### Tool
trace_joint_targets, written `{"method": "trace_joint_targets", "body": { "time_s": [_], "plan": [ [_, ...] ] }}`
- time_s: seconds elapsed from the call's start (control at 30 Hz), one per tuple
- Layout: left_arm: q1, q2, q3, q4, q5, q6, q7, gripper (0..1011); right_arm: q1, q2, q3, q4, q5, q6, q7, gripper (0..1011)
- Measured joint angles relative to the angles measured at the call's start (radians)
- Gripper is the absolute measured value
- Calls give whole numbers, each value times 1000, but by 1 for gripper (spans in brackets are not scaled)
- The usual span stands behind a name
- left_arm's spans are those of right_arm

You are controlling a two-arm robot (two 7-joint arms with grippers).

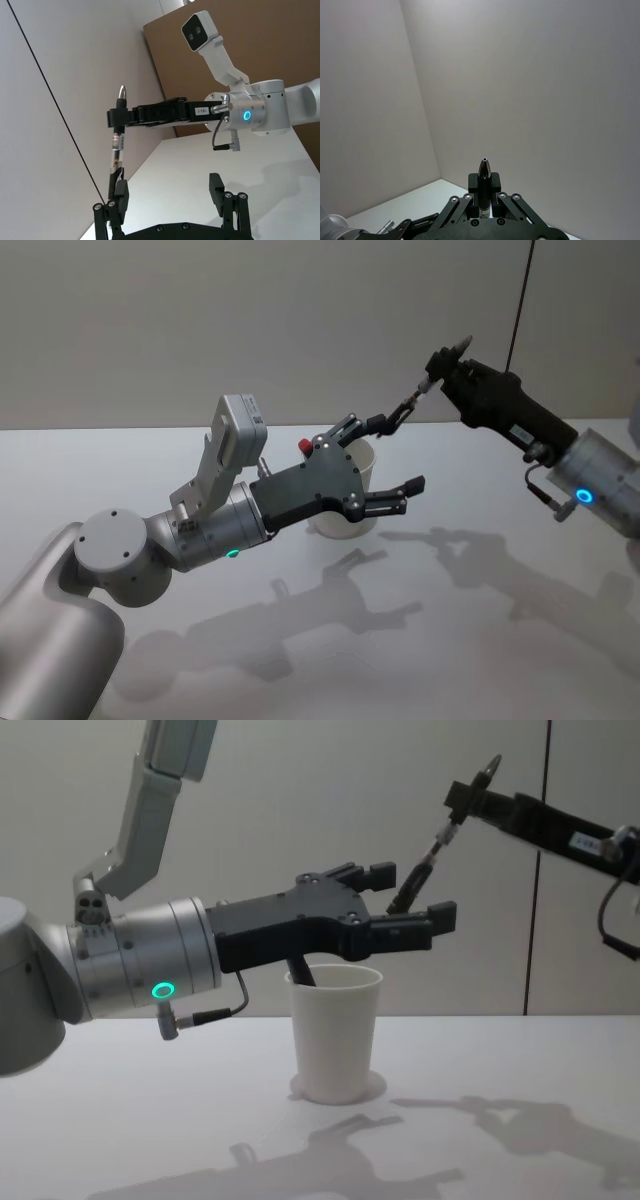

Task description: Place the pen into the pen holder.

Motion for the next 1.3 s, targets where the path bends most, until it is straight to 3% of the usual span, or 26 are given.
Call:
{"method": "trace_joint_targets", "body": {
  "time_s": [1.3],
  "plan": [
    [0,0,0,0,0,0,0,1001,171,-84,-65,260,-119,-29,-14,111]
  ]
}}
